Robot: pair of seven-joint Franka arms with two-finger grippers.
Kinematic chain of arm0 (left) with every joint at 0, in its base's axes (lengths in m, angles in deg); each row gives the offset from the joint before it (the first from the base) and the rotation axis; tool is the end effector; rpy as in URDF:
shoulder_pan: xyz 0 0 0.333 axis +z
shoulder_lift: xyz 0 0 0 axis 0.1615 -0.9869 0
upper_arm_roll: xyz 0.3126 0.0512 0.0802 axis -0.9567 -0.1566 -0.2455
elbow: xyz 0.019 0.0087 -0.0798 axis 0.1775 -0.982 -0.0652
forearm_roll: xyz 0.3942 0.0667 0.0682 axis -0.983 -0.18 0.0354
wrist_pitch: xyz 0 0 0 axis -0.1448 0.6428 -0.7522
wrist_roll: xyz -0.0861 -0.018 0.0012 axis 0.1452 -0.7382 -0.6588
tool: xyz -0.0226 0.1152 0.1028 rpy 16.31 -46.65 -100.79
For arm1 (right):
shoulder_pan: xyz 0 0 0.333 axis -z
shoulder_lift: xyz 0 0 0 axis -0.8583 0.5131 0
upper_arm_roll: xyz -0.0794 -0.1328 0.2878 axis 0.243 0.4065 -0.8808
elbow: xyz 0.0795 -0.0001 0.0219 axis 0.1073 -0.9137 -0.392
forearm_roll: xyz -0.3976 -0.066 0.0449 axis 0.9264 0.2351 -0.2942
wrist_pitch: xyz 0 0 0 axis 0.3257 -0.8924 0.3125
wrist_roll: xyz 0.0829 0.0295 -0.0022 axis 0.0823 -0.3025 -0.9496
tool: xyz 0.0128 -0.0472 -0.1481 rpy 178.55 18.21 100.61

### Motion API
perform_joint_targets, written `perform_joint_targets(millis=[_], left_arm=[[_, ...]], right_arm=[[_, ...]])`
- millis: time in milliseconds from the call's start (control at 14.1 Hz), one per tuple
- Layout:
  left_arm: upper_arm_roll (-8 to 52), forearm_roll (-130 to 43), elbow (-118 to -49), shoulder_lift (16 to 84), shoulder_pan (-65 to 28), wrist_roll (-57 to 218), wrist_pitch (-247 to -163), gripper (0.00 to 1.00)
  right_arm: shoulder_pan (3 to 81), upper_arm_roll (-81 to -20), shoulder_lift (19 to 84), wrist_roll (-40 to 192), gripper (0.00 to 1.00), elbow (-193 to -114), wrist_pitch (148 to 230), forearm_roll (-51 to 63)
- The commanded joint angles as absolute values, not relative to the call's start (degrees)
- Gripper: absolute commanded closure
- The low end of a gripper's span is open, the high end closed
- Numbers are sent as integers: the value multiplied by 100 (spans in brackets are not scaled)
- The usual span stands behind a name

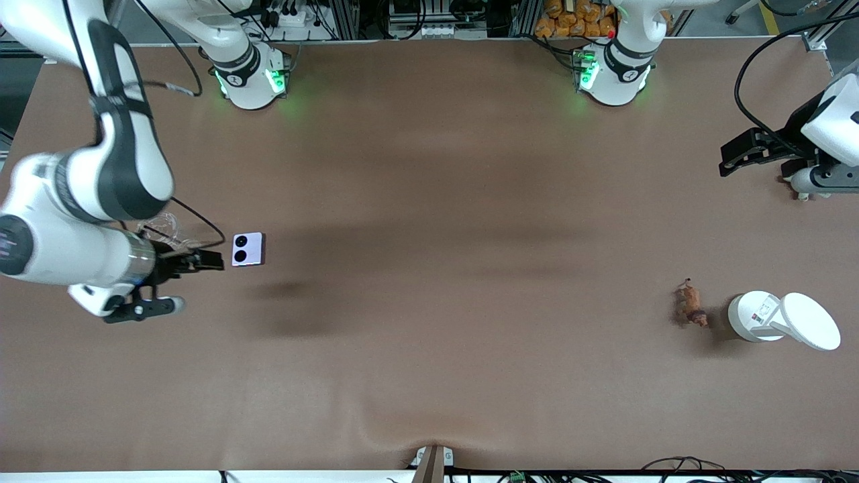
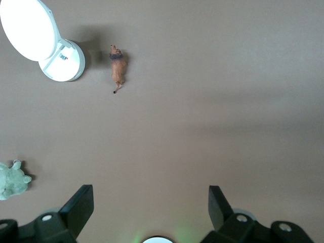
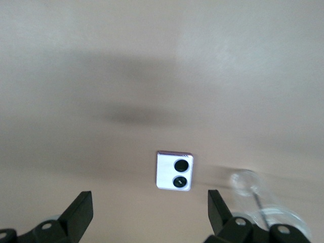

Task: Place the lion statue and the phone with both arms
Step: 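Lower the phone beside the glass cup and open the right gripper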

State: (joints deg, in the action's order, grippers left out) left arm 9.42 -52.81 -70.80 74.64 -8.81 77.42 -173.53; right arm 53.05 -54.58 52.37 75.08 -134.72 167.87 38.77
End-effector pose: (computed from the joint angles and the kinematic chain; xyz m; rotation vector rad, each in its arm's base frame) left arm 0.5615 -0.0488 0.5926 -3.1345 0.0484 0.0757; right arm 0.6705 0.0699 0.4114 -3.0484 -0.2683 0.2625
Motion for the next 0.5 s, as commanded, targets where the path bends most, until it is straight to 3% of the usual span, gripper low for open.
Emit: perform_joint_targets(millis=[0, 213, 427], left_arm=[[974, -5318, -7082, 7500, -833, 7579, -17379, 0], [974, -5309, -7082, 7500, -833, 7588, -17388, 0], [974, -5326, -7073, 7447, -842, 7685, -17458, 0]], right_arm=[[5350, -5553, 5323, 7532, 0, -12682, 16321, 4154], [5586, -5614, 5270, 7497, 0, -12207, 16040, 4041], [5535, -5570, 4674, 7977, 0, -12198, 15215, 4058]])
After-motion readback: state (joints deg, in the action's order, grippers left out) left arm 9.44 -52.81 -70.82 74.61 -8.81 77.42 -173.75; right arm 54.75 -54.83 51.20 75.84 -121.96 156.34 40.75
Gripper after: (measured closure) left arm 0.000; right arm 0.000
